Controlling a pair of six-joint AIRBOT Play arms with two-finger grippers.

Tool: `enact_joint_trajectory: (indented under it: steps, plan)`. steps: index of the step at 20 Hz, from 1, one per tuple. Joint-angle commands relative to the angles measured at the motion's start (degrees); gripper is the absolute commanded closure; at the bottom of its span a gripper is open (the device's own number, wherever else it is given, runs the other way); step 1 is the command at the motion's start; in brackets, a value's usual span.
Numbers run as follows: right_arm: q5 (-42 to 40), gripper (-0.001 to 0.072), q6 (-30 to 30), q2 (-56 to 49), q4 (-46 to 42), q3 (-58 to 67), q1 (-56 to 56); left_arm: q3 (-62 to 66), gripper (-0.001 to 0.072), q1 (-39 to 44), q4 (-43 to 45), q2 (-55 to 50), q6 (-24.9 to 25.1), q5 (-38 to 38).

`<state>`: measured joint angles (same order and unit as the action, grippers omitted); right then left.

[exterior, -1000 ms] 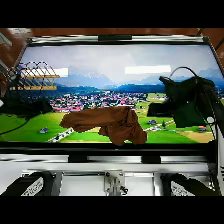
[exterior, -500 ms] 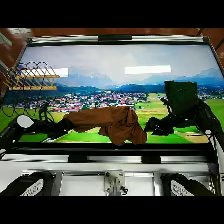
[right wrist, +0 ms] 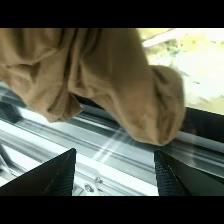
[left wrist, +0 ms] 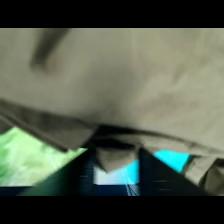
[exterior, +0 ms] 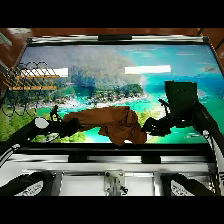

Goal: Fold the shirts.

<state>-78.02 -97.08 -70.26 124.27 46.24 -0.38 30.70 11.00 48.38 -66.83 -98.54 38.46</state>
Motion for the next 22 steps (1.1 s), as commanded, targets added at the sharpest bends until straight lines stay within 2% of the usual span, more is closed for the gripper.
enact_joint_trajectory:
  steps: [1, 2, 3, 6, 10, 11, 12, 13, 14, 16, 19, 22]
  plan:
    - [0.9, 0.0053, -0.1, -2.7, -2.1, -0.1, 3.6, -0.1, 0.0498, 0.5, -1.5, -1.3, -0.2, -4.0]
    - [1.0, 0.0053, -0.1, -4.2, -3.1, -0.1, 4.5, -0.1, 0.0619, 0.5, -1.5, -1.3, -0.2, -3.8]
    - [1.0, 0.0053, 0.0, -5.7, -4.0, -0.1, 5.0, -0.1, 0.0671, 0.5, -1.5, -1.3, -0.1, -3.5]
    - [1.9, 0.0053, 0.8, -9.2, -3.9, -0.1, 5.0, 0.0, 0.0672, 0.5, -1.5, -0.9, 0.3, -3.3]
    - [7.4, 0.0056, 4.4, -12.6, -3.7, 0.0, 7.7, 0.1, 0.0672, 0.5, -1.5, 1.1, 1.2, -3.5]
    - [8.0, 0.0151, 4.5, -13.3, -3.8, 0.0, 8.7, 0.1, 0.0672, 0.5, -1.5, 2.0, 2.5, -3.6]
    - [8.3, 0.0390, 4.5, -13.7, -4.0, 0.0, 9.6, 0.3, 0.0672, 0.3, -1.4, 3.0, 3.5, -3.5]
    - [8.4, 0.0575, 4.6, -13.7, -4.8, 0.0, 10.0, 0.8, 0.0672, 0.0, -1.3, 4.0, 4.6, -3.4]
    - [7.5, 0.0654, 4.7, -13.5, -5.9, 0.5, 9.9, 1.6, 0.0673, -0.2, -1.0, 5.2, 5.7, -3.3]
    - [3.0, 0.0653, 5.0, -10.9, -13.1, 3.2, 9.9, 5.4, 0.0674, -0.8, 2.3, 7.9, 6.4, -1.3]
    - [-4.7, 0.0654, 4.7, -2.2, -31.8, 12.0, 9.8, 16.7, 0.0674, -3.4, 11.6, 12.9, 6.4, 4.2]
    - [-3.9, 0.0654, 4.5, 9.2, -47.1, 25.7, 9.9, 33.1, 0.0673, -7.8, 16.0, 18.8, 6.5, 5.1]
